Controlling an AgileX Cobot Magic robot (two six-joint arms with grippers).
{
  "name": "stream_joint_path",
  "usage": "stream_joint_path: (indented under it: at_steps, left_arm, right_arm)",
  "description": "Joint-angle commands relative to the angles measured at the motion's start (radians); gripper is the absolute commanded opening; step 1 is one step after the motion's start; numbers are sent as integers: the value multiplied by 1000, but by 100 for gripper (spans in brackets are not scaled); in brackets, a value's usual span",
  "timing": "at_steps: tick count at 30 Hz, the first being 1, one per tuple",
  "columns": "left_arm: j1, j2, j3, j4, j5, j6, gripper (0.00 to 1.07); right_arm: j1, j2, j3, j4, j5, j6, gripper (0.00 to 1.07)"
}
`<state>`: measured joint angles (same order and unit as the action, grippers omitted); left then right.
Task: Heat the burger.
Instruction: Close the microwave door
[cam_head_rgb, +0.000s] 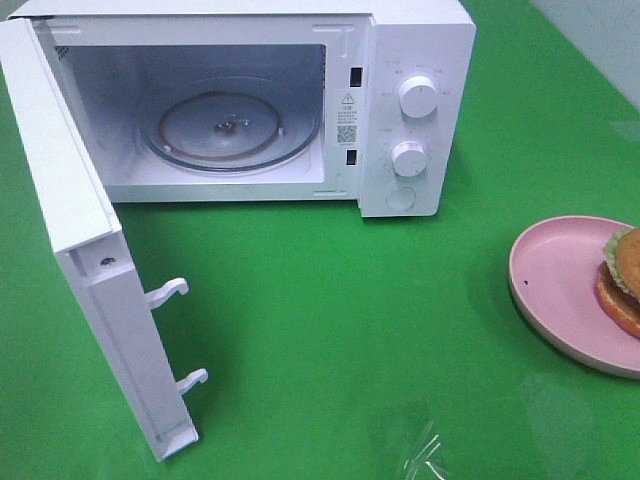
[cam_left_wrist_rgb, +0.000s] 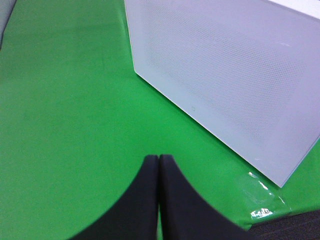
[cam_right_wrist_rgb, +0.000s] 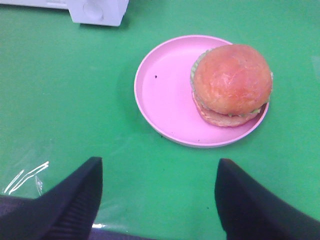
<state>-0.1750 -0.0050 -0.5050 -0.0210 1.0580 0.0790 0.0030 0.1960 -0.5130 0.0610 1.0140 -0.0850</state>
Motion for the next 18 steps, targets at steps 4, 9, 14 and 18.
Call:
stream_joint_path:
  at_steps: [4, 9, 14, 18]
  left_arm:
    - [2, -20, 0, -4, -19, 0, 0]
    - [2, -17, -21, -4, -53, 0, 0]
    - [2, 46, -27, -4, -277, -1, 0]
    - [2, 161, -20, -4, -370, -1, 0]
  right_arm:
    - [2, -138, 3, 5, -7, -10, 64]
    - [2, -183, 3, 5, -7, -9, 64]
    - [2, -226, 3, 2, -8, 2, 64]
    - [2, -226, 3, 2, -8, 3, 64]
